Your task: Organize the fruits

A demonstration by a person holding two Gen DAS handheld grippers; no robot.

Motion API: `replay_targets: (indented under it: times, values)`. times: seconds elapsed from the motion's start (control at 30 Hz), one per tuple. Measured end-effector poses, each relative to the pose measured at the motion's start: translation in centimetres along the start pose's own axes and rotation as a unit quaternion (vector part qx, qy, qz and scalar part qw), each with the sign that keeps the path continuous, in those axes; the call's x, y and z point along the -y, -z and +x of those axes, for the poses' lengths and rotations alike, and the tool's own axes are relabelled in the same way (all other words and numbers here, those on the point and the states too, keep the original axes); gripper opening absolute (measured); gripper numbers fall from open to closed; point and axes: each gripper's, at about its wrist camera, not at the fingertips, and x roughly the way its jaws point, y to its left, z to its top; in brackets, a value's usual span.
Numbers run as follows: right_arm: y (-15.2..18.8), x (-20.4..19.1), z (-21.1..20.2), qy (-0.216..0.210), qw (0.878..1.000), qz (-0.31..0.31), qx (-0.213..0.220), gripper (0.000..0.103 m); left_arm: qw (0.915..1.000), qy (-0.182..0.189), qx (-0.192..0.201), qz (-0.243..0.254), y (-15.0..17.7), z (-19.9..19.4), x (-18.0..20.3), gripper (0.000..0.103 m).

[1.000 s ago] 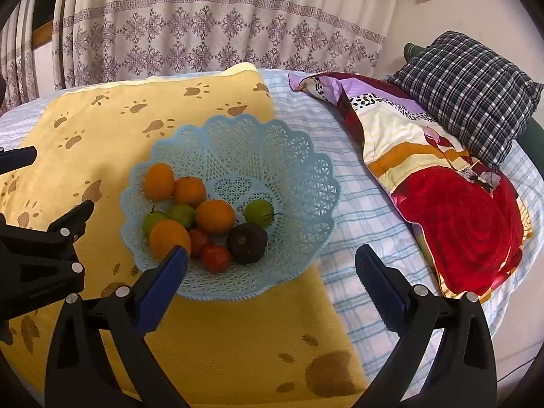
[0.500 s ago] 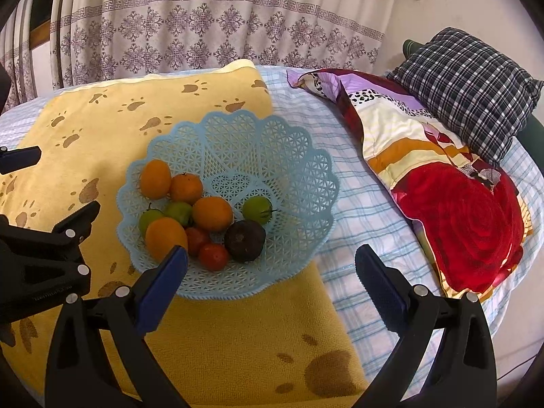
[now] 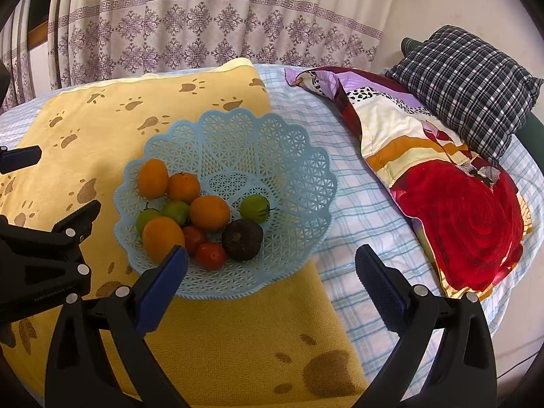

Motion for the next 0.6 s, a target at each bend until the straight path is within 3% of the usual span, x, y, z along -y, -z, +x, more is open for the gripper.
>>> replay_targets:
  times: [0.6]
  values:
    - [0.21,0.3,0.32,0.003,1.0,0.006,-0.006,0.1,0.9997,0.006,0.021,0.011,-0.45,-0.67,0.8,0.092]
